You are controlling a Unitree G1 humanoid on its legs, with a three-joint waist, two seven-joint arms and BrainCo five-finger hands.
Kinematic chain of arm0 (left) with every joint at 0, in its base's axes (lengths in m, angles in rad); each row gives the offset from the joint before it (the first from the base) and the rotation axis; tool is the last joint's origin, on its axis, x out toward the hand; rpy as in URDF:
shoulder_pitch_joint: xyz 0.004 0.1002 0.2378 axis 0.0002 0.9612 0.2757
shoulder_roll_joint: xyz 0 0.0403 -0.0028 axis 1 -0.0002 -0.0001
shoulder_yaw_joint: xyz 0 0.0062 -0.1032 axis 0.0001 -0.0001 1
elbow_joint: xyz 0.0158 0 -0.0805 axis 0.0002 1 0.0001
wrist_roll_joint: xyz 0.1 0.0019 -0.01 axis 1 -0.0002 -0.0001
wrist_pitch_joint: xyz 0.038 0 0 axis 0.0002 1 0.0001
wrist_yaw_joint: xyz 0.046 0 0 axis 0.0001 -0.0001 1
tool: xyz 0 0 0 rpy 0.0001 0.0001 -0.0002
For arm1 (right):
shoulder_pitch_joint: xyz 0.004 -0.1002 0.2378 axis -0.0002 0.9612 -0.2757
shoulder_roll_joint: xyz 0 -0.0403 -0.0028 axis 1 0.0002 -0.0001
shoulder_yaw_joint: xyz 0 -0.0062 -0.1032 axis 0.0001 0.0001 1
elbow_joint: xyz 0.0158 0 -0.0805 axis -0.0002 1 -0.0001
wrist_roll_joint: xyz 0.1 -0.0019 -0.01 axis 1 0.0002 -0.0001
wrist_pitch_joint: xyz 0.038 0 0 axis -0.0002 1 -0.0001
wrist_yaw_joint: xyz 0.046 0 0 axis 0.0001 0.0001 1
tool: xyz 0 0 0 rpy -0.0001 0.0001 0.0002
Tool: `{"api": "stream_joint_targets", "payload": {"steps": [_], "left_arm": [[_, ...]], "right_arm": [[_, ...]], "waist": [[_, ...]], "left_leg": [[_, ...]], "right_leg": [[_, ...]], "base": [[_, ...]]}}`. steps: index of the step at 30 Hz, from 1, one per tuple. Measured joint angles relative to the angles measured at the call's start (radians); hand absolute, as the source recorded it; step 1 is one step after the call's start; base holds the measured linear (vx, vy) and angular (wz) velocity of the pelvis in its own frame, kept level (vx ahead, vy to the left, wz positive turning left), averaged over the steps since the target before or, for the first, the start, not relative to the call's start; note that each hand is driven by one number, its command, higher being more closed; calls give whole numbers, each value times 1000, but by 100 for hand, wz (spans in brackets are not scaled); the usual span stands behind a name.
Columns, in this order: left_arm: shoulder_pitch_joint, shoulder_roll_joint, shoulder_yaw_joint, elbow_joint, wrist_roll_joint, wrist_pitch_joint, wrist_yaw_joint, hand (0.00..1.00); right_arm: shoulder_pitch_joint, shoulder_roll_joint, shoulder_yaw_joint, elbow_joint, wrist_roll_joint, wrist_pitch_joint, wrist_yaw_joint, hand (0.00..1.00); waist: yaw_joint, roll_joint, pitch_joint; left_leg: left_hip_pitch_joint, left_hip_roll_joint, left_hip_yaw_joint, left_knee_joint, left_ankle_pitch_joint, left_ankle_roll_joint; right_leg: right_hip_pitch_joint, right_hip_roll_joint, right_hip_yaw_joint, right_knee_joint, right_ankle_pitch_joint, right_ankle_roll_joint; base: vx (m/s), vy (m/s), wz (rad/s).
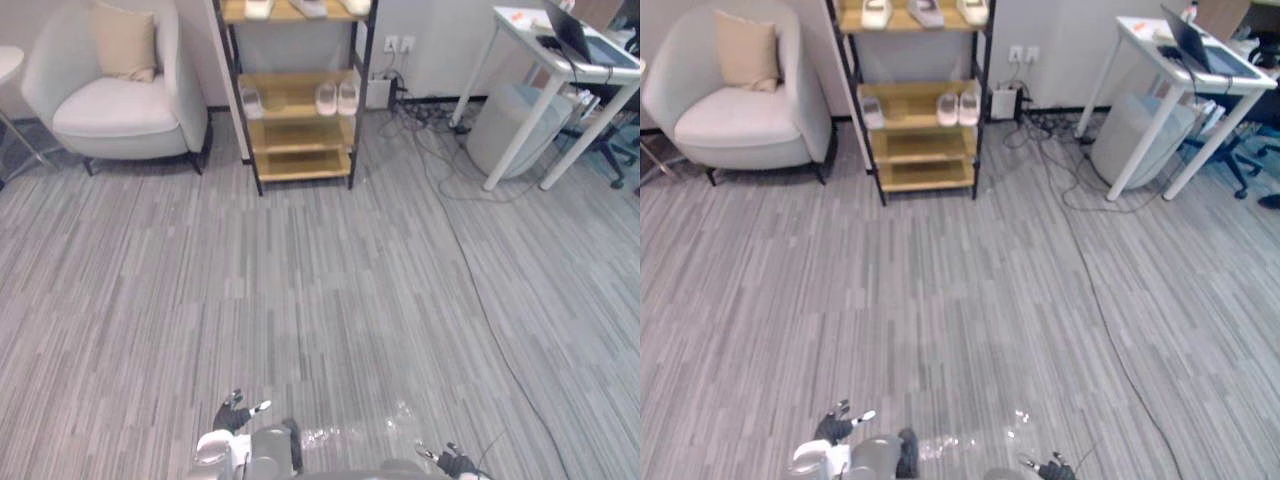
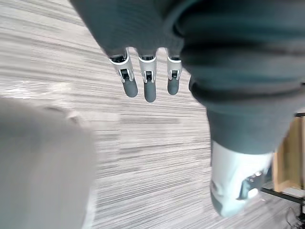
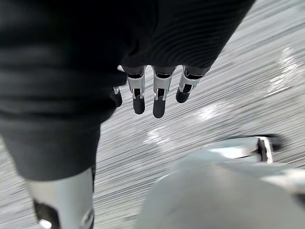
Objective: Organize the slippers on the shoe rack
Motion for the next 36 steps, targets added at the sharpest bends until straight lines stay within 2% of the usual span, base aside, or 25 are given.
{"api": "stream_joint_targets", "payload": {"steps": [2, 4, 6, 7, 8, 10, 11, 12, 14, 16, 17, 20, 21, 22, 23, 24, 25, 26, 27, 28, 30, 32, 33, 34, 36], "left_arm": [[-2, -15, -18, 11, -1, 0, -1, 0], [-10, -34, -17, 16, 0, 1, 0, 0], [-11, -39, -17, 15, 1, 0, 1, 0], [-4, -23, -18, 16, 1, 0, 2, 0], [-15, -37, -17, 26, 1, 1, 7, 0], [-16, -74, -17, 29, 10, 0, 5, 0], [-16, -81, -17, 30, 11, -1, 5, 0], [-25, -93, -12, 36, 22, 0, 4, 0], [-31, -102, 26, 15, 39, 0, 4, 0], [-21, -92, 26, -7, 41, -2, 4, 0], [-27, -89, 24, -8, 43, -1, 3, 0], [-41, -80, 15, -25, 48, -2, 2, 0], [-46, -69, 10, -37, 48, -3, 1, 0], [-52, -63, 5, -43, 48, -4, 1, 0], [-53, -62, 4, -44, 47, -4, 0, 0], [-51, -60, 1, -42, 47, -6, 2, 0], [-54, -35, -9, -41, 47, -6, 4, 0], [-64, -25, -14, -34, 47, -6, 4, 0], [-70, -13, -15, -26, 48, -5, 1, 0], [-72, -6, -2, -20, 46, -2, -2, 0], [-71, -6, 8, -19, 47, -1, -1, 0], [-71, 3, 1, -4, 47, 0, -1, 0], [-70, 7, -15, 5, 47, 4, 0, 0], [-73, 13, -39, 15, 48, 9, -1, 0], [-70, 15, -74, 19, 48, 16, -1, 0]], "right_arm": [[-10, -12, 0, -8, -1, -4, 1, 0], [-18, -26, -1, -14, 1, -7, 4, 0], [-27, -28, -1, -29, 1, -6, 5, 0], [-7, -16, -1, -27, 2, -5, 5, 0], [-15, -18, -6, -12, 1, -3, 3, 0], [-24, -44, -26, -4, 1, 2, 3, 0], [-22, -45, -40, -4, 0, 2, 4, 0], [-14, -40, -79, -6, 2, 3, 3, 0], [14, -32, -82, -7, 6, 11, -3, 0], [21, -29, -77, -7, 7, 12, -13, 0], [16, -27, -77, -6, 11, 12, -14, 0], [7, -25, -77, -4, 18, 12, -15, 0], [1, -16, -78, -4, 26, 12, -17, 0], [-4, -7, -79, -4, 42, 12, -20, 0], [-6, -6, -79, -4, 43, 11, -22, 0], [-12, -9, -72, -4, 44, 11, -28, 0], [-22, 9, -60, -5, 45, 5, -32, 0], [-26, 16, -59, -5, 45, -1, -32, 0], [-33, 19, -58, -5, 44, -2, -32, 0], [-40, 28, -48, -8, 44, -6, -32, 0], [-58, 34, -36, -6, 41, -8, -30, 0], [-80, 66, -23, -6, 37, -13, -21, 0], [-83, 75, -30, -8, 39, -15, -13, 0], [-84, 72, -30, -14, 38, -17, -8, 0], [-81, 60, -27, -23, 37, -19, -9, 0]], "waist": [[-23, 28, 13], [-48, 59, 32], [-53, 66, 42], [-56, 33, 38], [-61, 56, 49], [-59, 105, 43], [-62, 116, 39], [-76, 137, 40], [-77, 142, 46], [-62, 135, 51], [-60, 130, 53], [-47, 113, 64], [-40, 92, 76], [-36, 78, 85], [-34, 75, 87], [-11, 70, 86], [-7, 35, 77], [-10, 21, 78], [-9, 13, 83], [-5, 8, 83], [6, 4, 78], [13, -13, 77], [6, -15, 77], [-6, -20, 74], [-21, -8, 71]], "left_leg": [[70, 27, -16, -54, 2, -10], [116, 67, -43, -88, 5, -14], [149, 91, -66, -115, 4, -16], [178, 74, -109, -127, -19, -50], [209, 103, -157, -124, -57, -79], [191, 149, -207, -57, -56, -81], [173, 161, -213, -23, -52, -87], [109, 200, -211, 129, -24, -119], [-3, 288, -146, 436, 92, -99], [-78, 360, -46, 630, 72, -75], [-118, 364, -13, 665, 44, -70], [-241, 299, 32, 497, -10, -74], [-266, 223, 10, 308, 6, -82], [-276, 154, -32, 114, 73, -87], [-279, 129, -60, 37, 144, -85], [-239, 89, -83, -40, 295, -75], [-238, 62, -73, -39, 270, -64], [-267, 56, -79, 5, 256, -42], [-284, 57, -83, 56, 249, -25], [-298, 64, -82, 129, 200, -8], [-263, 78, -60, 149, 141, -3], [-184, 66, -32, 108, 85, -2], [-145, 48, -31, 90, 73, -1], [-90, 40, -32, 65, 63, 4], [37, 43, -47, -24, 63, 2]], "right_leg": [[-73, 19, -95, -102, -66, -79], [-148, 82, -58, -294, -56, -84], [-186, 126, 49, -539, 63, -50], [-171, 119, 127, -700, 212, -3], [-170, 138, 120, -624, 249, -54], [-163, 158, 71, -563, 160, -74], [-154, 160, 54, -563, 151, -75], [-98, 166, 3, -582, 122, -89], [35, 192, -51, -652, 94, -128], [146, 218, -60, -737, 86, -144], [190, 223, -61, -780, 89, -148], [281, 206, -73, -854, 97, -131], [313, 178, -67, -869, 86, -113], [338, 153, -59, -880, 67, -88], [353, 147, -55, -887, 56, -75], [378, 139, -11, -911, 40, -55], [383, 124, 37, -933, 43, -60], [383, 125, 43, -944, 63, -66], [385, 124, 48, -942, 72, -58], [390, 123, 64, -909, 72, -56], [321, 120, 104, -731, 65, -44], [156, 61, 87, -346, 93, 108], [99, 20, 49, -210, 91, 105], [72, -13, -14, -134, 59, 53], [34, -32, -174, -199, -22, -36]], "base": [[443, -63, 21], [549, -179, 45], [474, -219, 61], [417, -248, 78], [607, -376, 74], [475, -311, 48], [451, -276, 81], [426, -247, 96], [449, -214, 76], [358, -111, 13], [387, -84, 5], [397, 34, -7], [385, 158, -19], [468, 205, -16], [465, 238, -35], [434, 178, -33], [447, 145, -23], [465, 113, 5], [434, 111, 18], [479, 142, 5], [348, 116, -25], [277, 93, -42], [354, 66, -11], [454, 47, 6], [394, -11, 31]]}}
